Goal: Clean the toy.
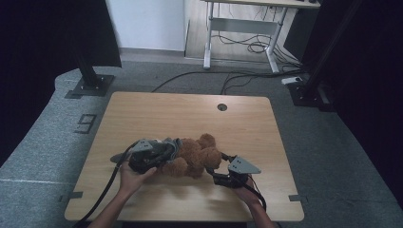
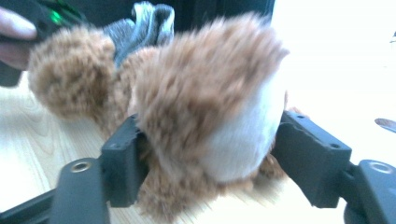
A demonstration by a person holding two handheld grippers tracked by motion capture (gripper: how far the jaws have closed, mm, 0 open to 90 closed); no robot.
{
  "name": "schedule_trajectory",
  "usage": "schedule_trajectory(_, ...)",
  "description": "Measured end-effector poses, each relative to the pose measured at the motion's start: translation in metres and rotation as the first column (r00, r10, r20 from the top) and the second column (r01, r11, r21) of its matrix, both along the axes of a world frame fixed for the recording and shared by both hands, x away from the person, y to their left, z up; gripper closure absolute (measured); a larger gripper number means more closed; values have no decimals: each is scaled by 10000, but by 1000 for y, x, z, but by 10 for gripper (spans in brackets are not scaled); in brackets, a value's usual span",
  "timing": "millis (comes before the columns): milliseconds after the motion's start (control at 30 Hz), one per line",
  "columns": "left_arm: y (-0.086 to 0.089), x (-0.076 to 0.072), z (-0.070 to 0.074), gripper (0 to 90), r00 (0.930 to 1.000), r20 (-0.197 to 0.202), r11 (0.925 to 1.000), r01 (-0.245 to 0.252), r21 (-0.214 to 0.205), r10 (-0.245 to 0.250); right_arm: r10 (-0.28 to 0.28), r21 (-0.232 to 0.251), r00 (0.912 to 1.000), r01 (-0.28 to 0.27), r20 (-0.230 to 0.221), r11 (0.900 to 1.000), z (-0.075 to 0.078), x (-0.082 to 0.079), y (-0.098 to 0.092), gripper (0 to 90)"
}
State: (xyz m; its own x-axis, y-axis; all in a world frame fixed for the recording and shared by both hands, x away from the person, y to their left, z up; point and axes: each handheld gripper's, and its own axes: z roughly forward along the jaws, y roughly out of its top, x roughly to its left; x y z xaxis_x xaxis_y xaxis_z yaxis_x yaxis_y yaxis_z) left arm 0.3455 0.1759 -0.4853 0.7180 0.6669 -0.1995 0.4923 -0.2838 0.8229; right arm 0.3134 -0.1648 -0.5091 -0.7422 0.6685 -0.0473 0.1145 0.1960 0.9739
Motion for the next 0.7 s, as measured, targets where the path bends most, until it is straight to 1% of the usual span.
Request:
schedule_trajectory(133, -9, 1, -4, 807, 10000, 4, 10000, 63, -27, -63, 165, 165, 9999, -165, -13, 9997, 12, 0, 1, 241)
schedule_trajectory(200, -15, 2, -6, 807, 9999, 28, 9999, 126, -42, -126, 305, 290, 9995, -303, -68, 9991, 17, 0, 2, 239)
schedule_trajectory(233, -19, 2, -7, 807, 9998, -9, 9998, 188, -61, -188, 365, 247, 9992, -362, -130, 9990, 18, 1, 4, 243)
schedule_trajectory(267, -23, 3, -8, 807, 9997, -18, 9997, 229, -81, -229, 429, 134, 9988, -426, -242, 9990, 18, 2, 6, 251)
schedule_trajectory(333, -29, 5, -11, 807, 9996, -13, 9995, 283, -105, -284, 452, -250, 9970, -468, -624, 9986, 13, 6, 13, 260)
schedule_trajectory(400, -33, 6, -13, 808, 9996, 20, 9996, 286, -59, -286, 212, -718, 9962, -273, -844, 9970, 6, 9, 19, 304)
schedule_trajectory(433, -33, 6, -13, 808, 9996, 17, 9995, 297, -70, -297, 43, -1076, 9951, -149, -987, 9941, 1, 11, 23, 317)
schedule_trajectory(500, -33, 6, -13, 807, 9994, 2, 9994, 347, -57, -347, 34, -1329, 9929, -193, -1189, 9909, -7, 13, 24, 365)
schedule_trajectory(533, -32, 5, -12, 807, 9993, 15, 9993, 386, -10, -386, -31, -1343, 9919, -141, -1274, 9908, -10, 12, 25, 386)
schedule_trajectory(567, -30, 3, -11, 806, 9990, -6, 9990, 443, -3, -443, -10, -1435, 9917, -176, -1287, 9895, -12, 12, 25, 410)
schedule_trajectory(600, -29, 1, -10, 805, 9990, -10, 9990, 456, 20, -456, -26, -1604, 9929, -165, -1187, 9869, -13, 9, 26, 439)
schedule_trajectory(633, -27, -3, -7, 804, 9989, 77, 9990, 456, 19, -456, -14, -1669, 9938, -173, -1114, 9858, -13, 8, 27, 461)
schedule_trajectory(667, -26, -6, -3, 802, 9988, 140, 9989, 465, -19, -465, -38, -1864, 9955, -139, -943, 9824, -14, 5, 28, 488)
schedule_trajectory(700, -27, -9, 1, 802, 9986, 214, 9987, 481, -168, -478, -67, -1991, 9967, -95, -803, 9799, -15, 3, 29, 503)
